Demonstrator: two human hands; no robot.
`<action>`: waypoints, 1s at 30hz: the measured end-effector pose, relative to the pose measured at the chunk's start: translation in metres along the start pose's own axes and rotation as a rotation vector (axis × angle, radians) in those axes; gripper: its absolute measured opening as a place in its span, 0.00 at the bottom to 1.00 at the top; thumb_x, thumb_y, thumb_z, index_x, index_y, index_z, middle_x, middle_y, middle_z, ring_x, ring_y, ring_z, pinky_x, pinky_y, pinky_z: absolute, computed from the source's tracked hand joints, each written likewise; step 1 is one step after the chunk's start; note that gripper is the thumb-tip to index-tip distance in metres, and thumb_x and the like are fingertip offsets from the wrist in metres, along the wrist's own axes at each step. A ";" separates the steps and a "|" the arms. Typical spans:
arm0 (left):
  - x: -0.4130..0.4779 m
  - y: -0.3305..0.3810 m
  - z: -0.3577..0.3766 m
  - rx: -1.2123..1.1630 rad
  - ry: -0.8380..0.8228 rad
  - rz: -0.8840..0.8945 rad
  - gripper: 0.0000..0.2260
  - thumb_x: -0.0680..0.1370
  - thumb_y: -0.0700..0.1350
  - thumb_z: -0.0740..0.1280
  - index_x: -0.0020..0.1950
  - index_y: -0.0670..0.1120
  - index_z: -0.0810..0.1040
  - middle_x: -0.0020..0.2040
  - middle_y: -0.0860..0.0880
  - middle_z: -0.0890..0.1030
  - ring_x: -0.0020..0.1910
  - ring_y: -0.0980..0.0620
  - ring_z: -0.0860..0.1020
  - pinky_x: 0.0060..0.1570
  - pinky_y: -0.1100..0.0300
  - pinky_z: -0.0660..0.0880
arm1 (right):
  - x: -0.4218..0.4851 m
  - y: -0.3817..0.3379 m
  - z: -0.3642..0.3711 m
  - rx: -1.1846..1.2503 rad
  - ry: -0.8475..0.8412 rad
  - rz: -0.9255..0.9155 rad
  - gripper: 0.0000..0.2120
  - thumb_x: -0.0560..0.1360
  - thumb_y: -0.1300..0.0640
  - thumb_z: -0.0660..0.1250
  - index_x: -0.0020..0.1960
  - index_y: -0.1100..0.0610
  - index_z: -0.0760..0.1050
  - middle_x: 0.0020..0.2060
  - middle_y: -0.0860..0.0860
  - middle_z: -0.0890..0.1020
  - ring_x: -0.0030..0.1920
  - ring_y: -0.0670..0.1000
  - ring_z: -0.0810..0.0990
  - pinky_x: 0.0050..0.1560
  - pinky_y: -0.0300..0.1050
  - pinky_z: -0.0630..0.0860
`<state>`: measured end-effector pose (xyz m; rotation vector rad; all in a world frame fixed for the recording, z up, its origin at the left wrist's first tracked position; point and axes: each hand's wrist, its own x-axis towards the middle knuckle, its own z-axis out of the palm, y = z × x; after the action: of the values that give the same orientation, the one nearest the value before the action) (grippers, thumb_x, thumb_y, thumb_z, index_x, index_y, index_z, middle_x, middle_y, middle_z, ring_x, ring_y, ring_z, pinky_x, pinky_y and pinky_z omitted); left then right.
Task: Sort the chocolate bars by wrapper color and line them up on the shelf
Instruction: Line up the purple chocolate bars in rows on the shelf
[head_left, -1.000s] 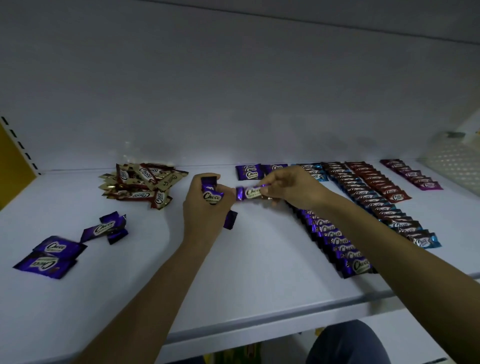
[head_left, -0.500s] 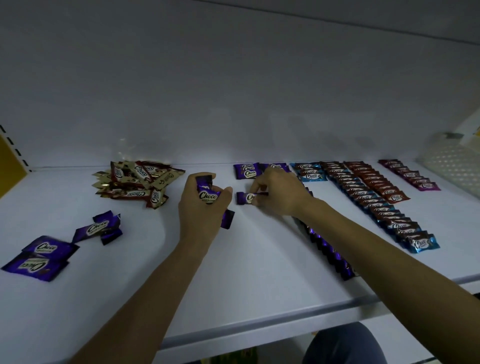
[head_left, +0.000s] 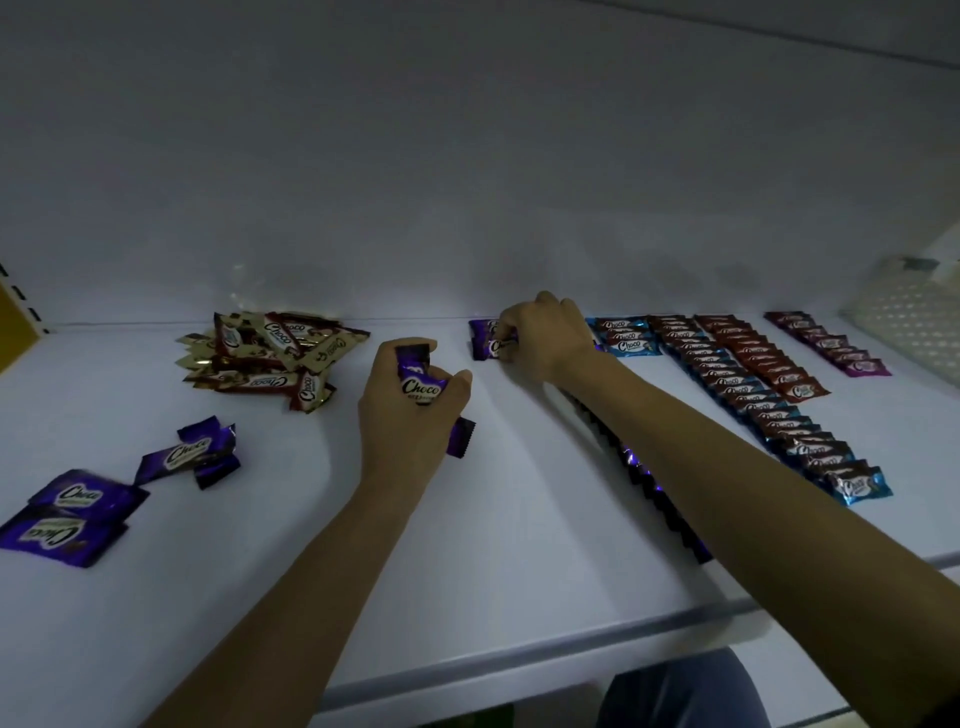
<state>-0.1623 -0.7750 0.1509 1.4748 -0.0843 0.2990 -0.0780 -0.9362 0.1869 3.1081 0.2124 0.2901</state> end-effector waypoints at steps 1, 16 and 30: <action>0.000 0.000 0.000 0.001 0.000 0.002 0.14 0.73 0.39 0.73 0.49 0.55 0.73 0.38 0.53 0.78 0.38 0.54 0.77 0.39 0.58 0.76 | 0.001 0.001 -0.001 -0.008 -0.012 -0.006 0.07 0.75 0.57 0.64 0.52 0.52 0.77 0.52 0.50 0.80 0.57 0.54 0.71 0.50 0.45 0.60; 0.001 0.002 0.001 -0.001 0.030 -0.017 0.13 0.74 0.40 0.72 0.49 0.57 0.72 0.39 0.53 0.78 0.36 0.53 0.77 0.33 0.64 0.74 | -0.001 0.005 0.000 -0.043 0.016 -0.038 0.11 0.76 0.56 0.63 0.57 0.52 0.78 0.52 0.52 0.81 0.54 0.54 0.73 0.49 0.45 0.61; 0.001 0.002 0.001 0.004 0.044 -0.022 0.13 0.74 0.41 0.71 0.49 0.56 0.72 0.39 0.54 0.78 0.36 0.54 0.76 0.35 0.59 0.74 | -0.005 0.018 -0.003 -0.056 0.002 -0.013 0.15 0.77 0.52 0.63 0.63 0.51 0.75 0.56 0.56 0.77 0.57 0.57 0.72 0.52 0.47 0.65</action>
<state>-0.1622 -0.7754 0.1528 1.4717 -0.0319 0.3137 -0.0815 -0.9548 0.1889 3.0497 0.2200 0.2936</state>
